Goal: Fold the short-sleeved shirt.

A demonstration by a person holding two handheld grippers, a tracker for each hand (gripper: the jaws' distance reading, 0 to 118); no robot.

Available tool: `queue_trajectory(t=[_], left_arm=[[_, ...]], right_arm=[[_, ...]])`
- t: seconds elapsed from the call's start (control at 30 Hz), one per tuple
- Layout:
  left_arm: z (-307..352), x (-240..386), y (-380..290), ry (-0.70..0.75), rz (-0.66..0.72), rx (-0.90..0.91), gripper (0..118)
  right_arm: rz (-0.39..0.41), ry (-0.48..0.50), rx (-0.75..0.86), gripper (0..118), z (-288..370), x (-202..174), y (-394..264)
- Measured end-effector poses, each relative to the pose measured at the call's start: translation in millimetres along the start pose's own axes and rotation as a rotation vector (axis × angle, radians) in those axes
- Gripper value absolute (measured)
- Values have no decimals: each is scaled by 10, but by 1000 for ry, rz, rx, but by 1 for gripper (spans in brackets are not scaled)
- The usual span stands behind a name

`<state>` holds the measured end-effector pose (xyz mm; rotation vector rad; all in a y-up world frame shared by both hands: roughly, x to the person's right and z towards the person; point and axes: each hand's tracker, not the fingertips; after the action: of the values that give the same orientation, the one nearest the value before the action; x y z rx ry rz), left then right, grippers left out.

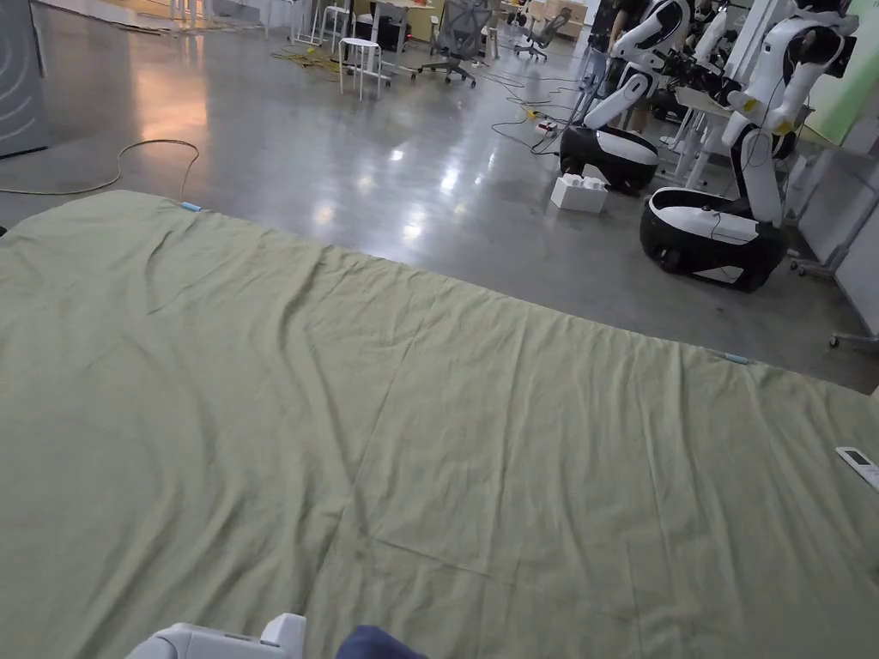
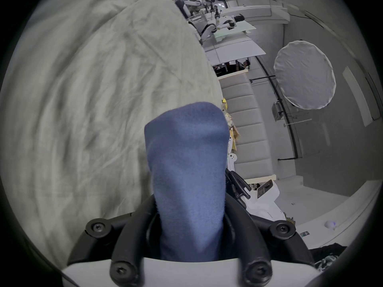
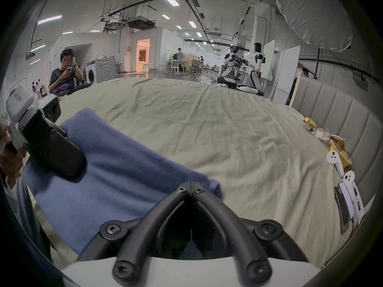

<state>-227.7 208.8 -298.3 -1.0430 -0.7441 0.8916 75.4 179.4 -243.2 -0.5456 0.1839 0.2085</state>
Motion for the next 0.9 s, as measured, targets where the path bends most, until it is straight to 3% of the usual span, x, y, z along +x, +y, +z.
queue_trajectory(t=[0.23,0.6,0.9], left_arm=[[964,-537,394,75,-17,96,22],[2826,-620,839,352,-102,176,22],[3720,-853,919,534,19,276,22]], right_arm=[[-7,-39,128,1,39,220,462],[-82,-97,325,1,233,626,1334],[-89,-146,392,1,426,808,1573]])
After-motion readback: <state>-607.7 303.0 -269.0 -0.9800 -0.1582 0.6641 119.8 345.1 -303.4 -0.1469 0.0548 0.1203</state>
